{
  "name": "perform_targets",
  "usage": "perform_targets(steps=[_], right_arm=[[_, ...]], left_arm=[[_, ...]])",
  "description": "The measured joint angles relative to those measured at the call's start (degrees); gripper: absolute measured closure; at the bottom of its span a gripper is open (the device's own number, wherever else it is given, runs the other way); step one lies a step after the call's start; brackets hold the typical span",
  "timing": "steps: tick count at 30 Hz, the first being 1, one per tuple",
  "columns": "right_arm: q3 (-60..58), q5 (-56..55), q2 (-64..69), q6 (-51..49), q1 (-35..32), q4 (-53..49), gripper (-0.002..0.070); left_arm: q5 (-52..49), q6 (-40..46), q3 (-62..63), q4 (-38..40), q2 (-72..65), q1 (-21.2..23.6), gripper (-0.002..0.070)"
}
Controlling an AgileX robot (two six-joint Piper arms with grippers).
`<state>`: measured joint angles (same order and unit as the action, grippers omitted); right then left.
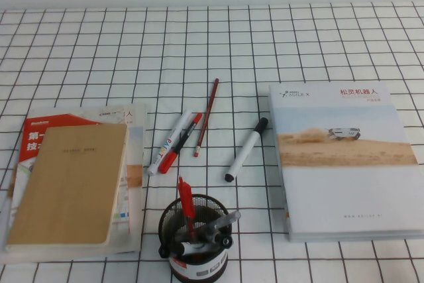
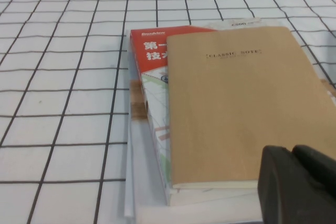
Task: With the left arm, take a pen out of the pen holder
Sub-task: 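Take a marker out of the pen holder and lay it on the table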
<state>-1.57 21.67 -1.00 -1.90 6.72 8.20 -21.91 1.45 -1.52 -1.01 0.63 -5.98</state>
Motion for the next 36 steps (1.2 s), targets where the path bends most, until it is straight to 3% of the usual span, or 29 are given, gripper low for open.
perform_targets(steps=[5,15,23,29,36], right_arm=[[0.00,0.00,0.00,0.00,0.00,0.00,0.0691],[0.00,0.00,0.00,0.00,0.00,0.00,0.0691],[0.00,0.00,0.00,0.00,0.00,0.00,0.0691],[0.00,0.00,0.00,0.00,0.00,0.00,0.0691],[0.00,0.00,0.00,0.00,0.00,0.00,0.0691]], left_arm=[[1.92,-0.79,0.00,2.87,0.00,0.00,0.0675],[9.74,-6.11,0.00,28.05,0.00,0.00,0.0675],[16.36,-5.10,0.00,32.58,0.00,0.00,0.0676],[10.49,0.24,5.69,32.83,-0.85,0.00,0.0676],[-5.16,8.74,24.22,32.83,-13.29,0.00,0.0676]])
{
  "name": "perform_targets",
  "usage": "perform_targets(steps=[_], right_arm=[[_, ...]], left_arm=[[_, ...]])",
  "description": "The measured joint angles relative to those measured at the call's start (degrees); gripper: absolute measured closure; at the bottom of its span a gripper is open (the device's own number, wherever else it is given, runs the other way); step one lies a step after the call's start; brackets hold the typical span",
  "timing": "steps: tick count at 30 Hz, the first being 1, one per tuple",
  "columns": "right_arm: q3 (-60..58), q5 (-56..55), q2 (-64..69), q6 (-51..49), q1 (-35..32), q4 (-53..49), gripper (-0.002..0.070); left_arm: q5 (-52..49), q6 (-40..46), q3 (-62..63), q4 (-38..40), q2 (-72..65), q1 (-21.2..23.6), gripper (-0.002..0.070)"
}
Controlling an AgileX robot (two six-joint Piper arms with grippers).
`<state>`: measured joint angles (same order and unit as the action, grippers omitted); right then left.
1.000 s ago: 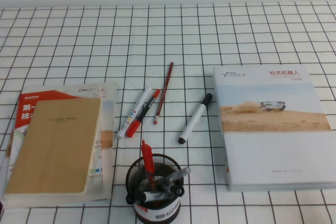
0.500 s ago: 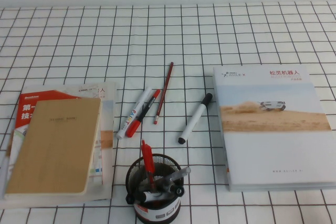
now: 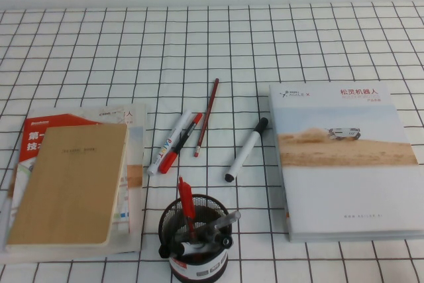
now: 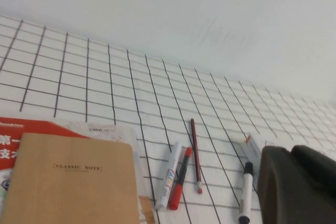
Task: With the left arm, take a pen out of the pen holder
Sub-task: 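Take a marker out of the pen holder and lay it on the table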
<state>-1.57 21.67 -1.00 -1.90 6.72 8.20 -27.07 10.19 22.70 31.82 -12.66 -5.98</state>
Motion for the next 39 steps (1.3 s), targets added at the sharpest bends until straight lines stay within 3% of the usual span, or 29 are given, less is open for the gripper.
perform_targets(steps=[9,16,18,21,25,27,32,39], right_arm=[[0.00,0.00,0.00,0.00,0.00,0.00,0.0691],[0.00,0.00,0.00,0.00,0.00,0.00,0.0691],[0.00,0.00,0.00,0.00,0.00,0.00,0.0691],[0.00,0.00,0.00,0.00,0.00,0.00,0.0691],[0.00,0.00,0.00,0.00,0.00,0.00,0.0691],[0.00,0.00,0.00,0.00,0.00,0.00,0.0691],[0.00,0.00,0.00,0.00,0.00,0.00,0.0691],[0.00,0.00,0.00,0.00,0.00,0.00,0.0692]], left_arm=[[-5.76,10.15,14.30,0.18,-21.01,0.00,0.0676],[-5.37,22.88,17.29,8.39,-32.51,-0.94,0.0676],[-4.30,24.22,17.29,9.81,-33.98,-3.74,0.0676],[-2.73,25.61,17.38,8.91,-34.96,-12.12,0.0676],[-2.13,24.67,17.38,3.03,-35.03,-23.58,0.0676],[-2.13,22.99,17.38,-0.24,-35.03,-26.95,0.0676],[1.90,21.74,15.14,-0.62,-34.28,-29.75,0.0676],[16.08,23.06,2.14,6.40,-28.00,-29.85,0.0676]])
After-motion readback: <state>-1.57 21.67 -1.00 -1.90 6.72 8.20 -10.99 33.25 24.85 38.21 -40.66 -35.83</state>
